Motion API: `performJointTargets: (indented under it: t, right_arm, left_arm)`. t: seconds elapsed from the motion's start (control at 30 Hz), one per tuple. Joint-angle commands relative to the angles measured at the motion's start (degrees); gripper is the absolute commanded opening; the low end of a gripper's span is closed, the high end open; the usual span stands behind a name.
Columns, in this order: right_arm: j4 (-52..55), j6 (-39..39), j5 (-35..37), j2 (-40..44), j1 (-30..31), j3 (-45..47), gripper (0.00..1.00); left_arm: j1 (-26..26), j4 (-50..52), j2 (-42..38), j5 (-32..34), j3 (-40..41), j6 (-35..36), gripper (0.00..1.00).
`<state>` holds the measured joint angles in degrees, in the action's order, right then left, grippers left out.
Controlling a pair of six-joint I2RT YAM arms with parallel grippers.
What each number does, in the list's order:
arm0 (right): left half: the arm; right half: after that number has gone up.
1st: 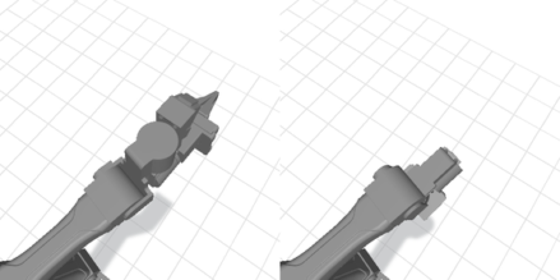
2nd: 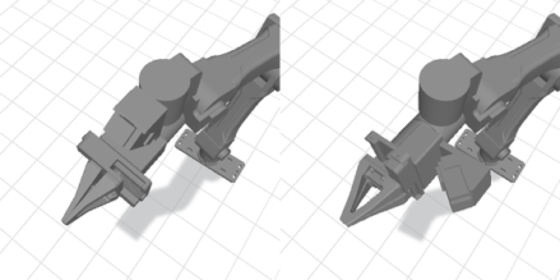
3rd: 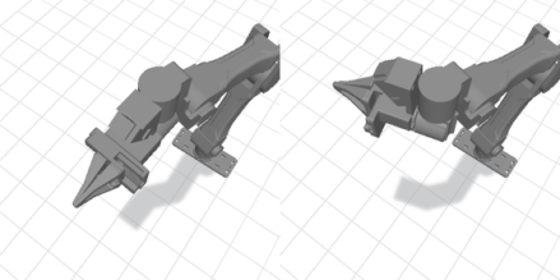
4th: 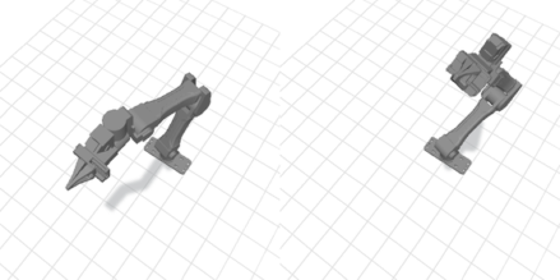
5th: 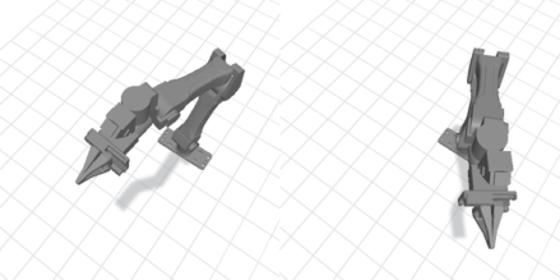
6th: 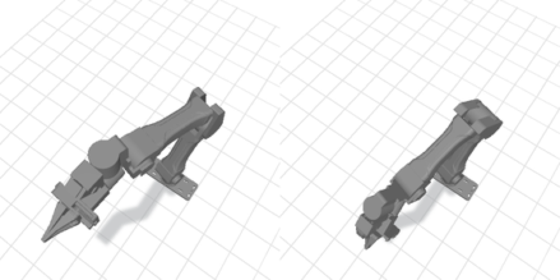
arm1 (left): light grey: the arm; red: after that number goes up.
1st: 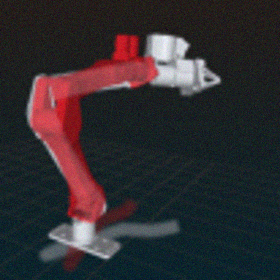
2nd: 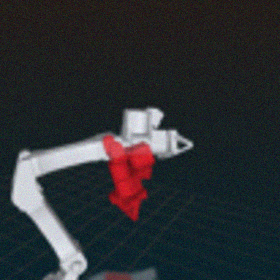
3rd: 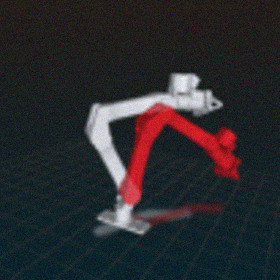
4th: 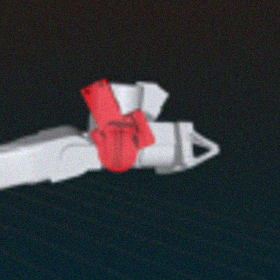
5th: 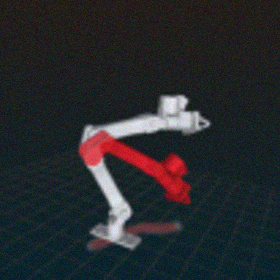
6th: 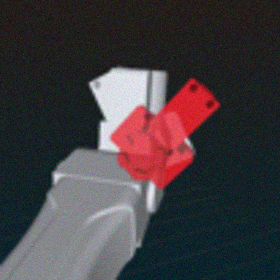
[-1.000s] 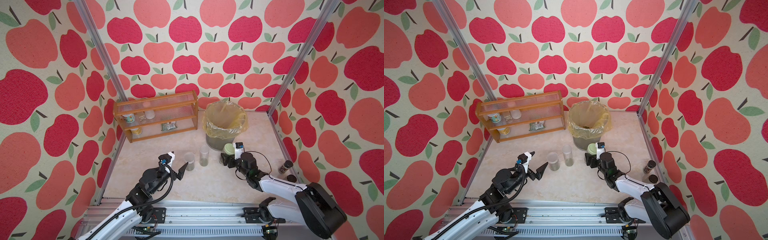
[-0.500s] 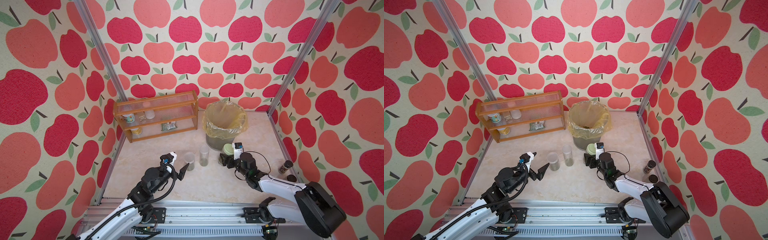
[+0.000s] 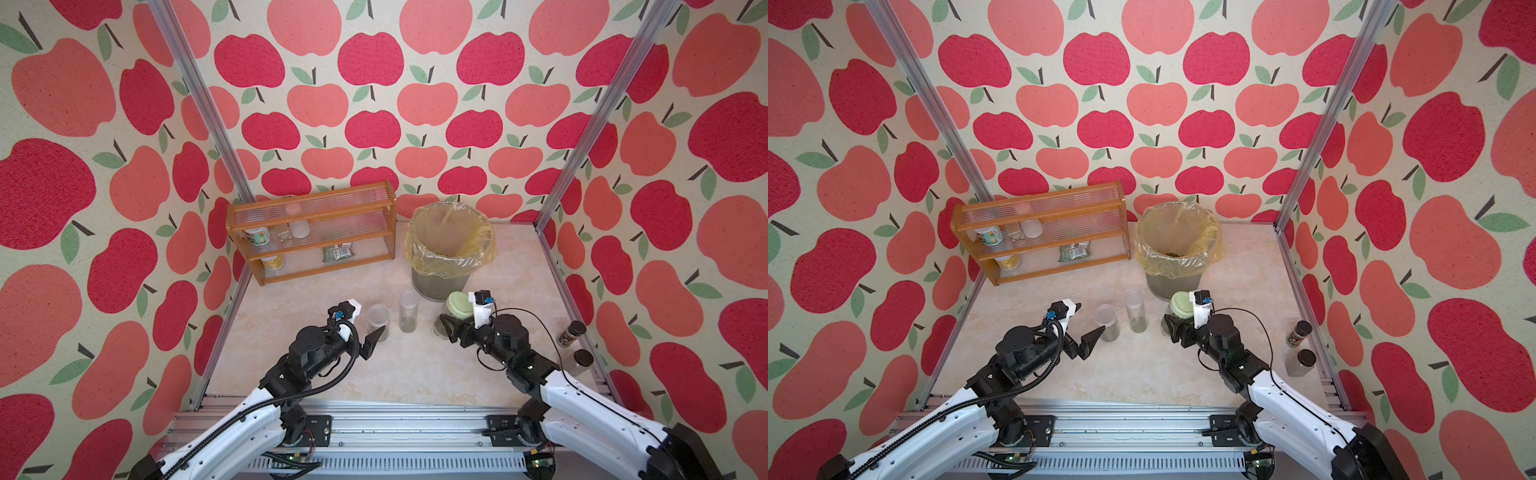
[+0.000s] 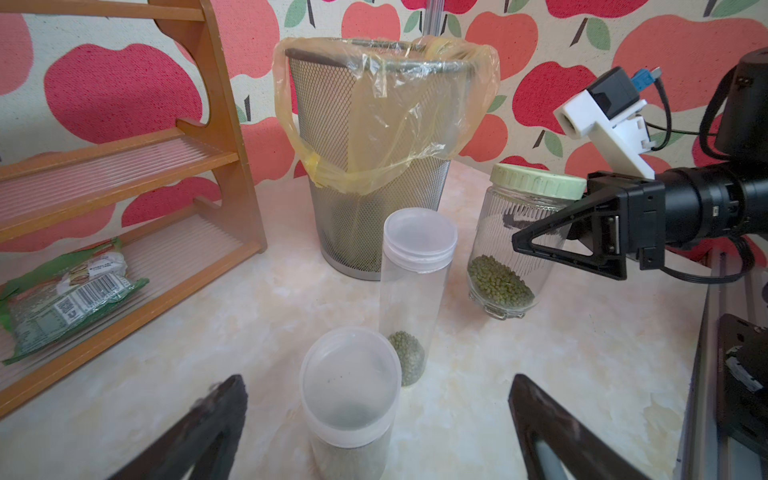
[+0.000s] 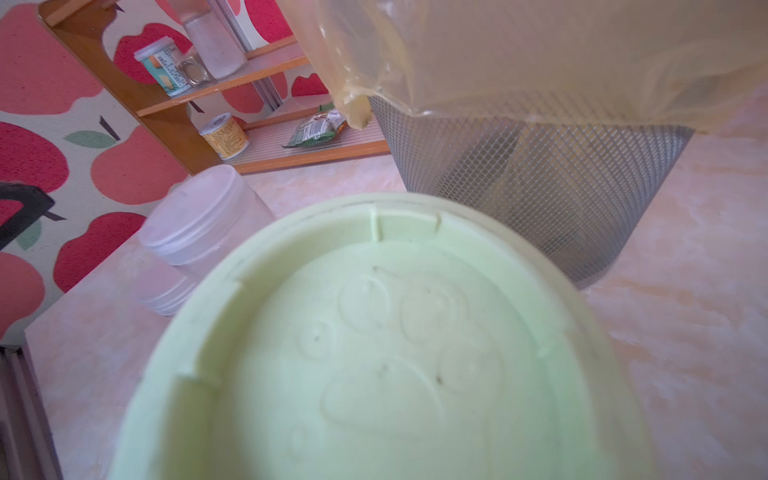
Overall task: Empty moldy mung beans from jars
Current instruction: Pick up the jar from the center of the board.
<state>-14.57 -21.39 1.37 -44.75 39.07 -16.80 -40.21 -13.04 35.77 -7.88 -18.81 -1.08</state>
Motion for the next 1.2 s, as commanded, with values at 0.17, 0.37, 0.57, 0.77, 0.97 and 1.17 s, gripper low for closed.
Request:
performJointTargets:
  t: [0.17, 0.37, 0.57, 0.77, 0.97, 1.17]
  right_arm:
    - [12.66, -0.8, -2.9, 9.79, 0.32, -13.57, 0.57]
    - [16.99, -4.04, -3.49, 7.3, 0.39, -23.58, 0.55]
    - [16.68, -5.3, -4.94, 4.33, 0.38, -31.08, 0.55]
    - [17.46, -4.46, -4.52, -1.71, -0.04, -39.3, 0.56]
    - [17.94, -6.11, -9.48, -9.13, -2.6, -48.45, 0.57]
    - [14.81, -15.81, -17.57, -14.57, -9.27, -52.72, 0.57]
  left_arm:
    - [-2.73, 3.33, 6.48, -5.97, -12.74, -0.33, 1.0]
    - [-5.29, 1.91, 13.92, -1.25, -19.34, 1.0, 1.0]
    - [-5.34, -5.03, 18.91, -3.67, -23.03, -1.43, 1.0]
    - [-5.41, -7.96, 24.17, -6.3, -28.1, -1.56, 1.0]
    - [-5.41, -9.03, 31.01, -7.89, -34.48, 0.34, 1.0]
    - [-4.65, -14.68, 35.07, -9.99, -37.79, 1.13, 1.0]
